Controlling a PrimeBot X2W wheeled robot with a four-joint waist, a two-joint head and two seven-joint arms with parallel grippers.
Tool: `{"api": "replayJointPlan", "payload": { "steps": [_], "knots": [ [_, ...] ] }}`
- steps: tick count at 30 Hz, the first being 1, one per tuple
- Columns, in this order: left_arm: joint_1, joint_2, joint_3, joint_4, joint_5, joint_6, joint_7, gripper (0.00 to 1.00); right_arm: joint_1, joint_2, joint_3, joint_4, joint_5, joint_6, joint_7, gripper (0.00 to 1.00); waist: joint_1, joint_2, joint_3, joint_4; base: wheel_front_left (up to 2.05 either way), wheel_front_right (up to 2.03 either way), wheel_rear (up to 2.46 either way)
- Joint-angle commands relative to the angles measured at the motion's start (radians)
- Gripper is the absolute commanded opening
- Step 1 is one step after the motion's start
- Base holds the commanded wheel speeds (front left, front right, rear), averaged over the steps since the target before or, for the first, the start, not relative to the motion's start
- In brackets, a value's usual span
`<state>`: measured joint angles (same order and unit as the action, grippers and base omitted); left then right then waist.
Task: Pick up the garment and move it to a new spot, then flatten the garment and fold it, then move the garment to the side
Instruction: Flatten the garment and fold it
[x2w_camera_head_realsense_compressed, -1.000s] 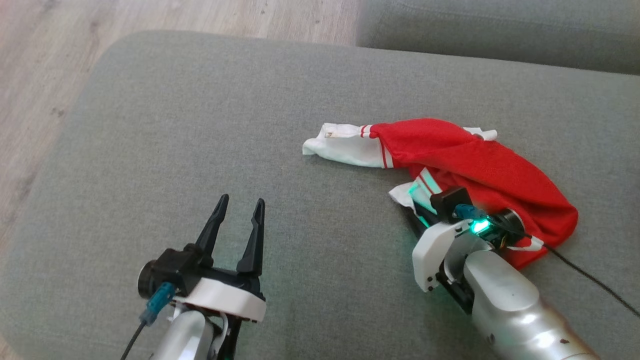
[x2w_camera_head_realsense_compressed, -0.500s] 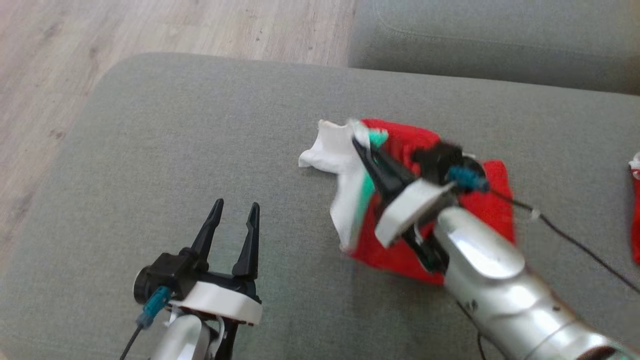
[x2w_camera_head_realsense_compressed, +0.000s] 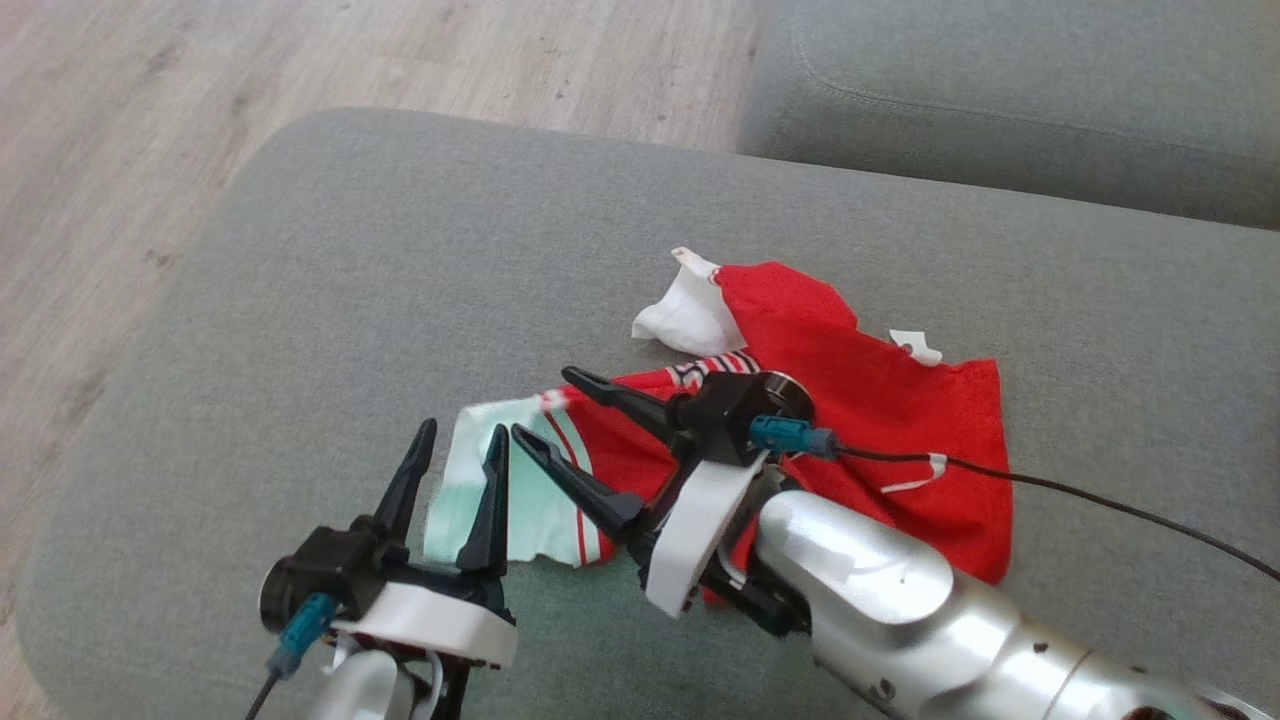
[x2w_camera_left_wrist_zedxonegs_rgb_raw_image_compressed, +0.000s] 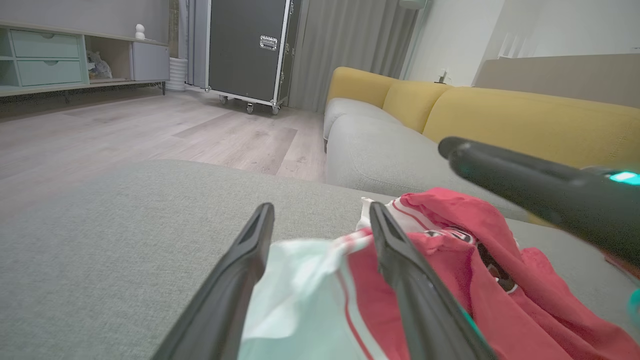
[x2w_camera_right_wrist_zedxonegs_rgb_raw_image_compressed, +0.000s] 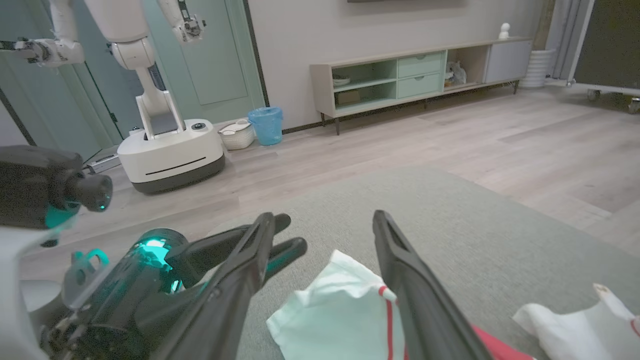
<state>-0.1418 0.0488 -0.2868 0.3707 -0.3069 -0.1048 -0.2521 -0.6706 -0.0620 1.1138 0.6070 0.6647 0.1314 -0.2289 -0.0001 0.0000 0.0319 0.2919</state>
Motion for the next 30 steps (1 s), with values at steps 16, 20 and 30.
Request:
{"api": "replayJointPlan", "payload": {
  "steps": [16,20,30],
  "knots": [
    [-0.029,0.001,0.098,-0.089,0.017,0.014,-0.010,1.00,0.119,-0.077,-0.662,0.011,-0.312,-0.001,-0.033,1.00,0.0001,0.0000,-0.003,-0.164,0.00,0.00,0.00],
    [-0.025,0.001,0.111,-0.106,0.022,0.014,-0.010,1.00,0.239,-0.057,-0.828,-0.062,-0.418,-0.001,-0.033,1.00,0.0001,0.0000,0.001,-0.210,0.00,0.00,0.00],
    [-0.029,0.001,0.106,-0.116,0.024,0.009,-0.010,1.00,0.403,-0.001,-0.973,-0.159,-0.523,-0.001,-0.033,1.00,0.0001,0.0000,0.016,-0.245,0.00,0.00,0.00]
  ]
}}
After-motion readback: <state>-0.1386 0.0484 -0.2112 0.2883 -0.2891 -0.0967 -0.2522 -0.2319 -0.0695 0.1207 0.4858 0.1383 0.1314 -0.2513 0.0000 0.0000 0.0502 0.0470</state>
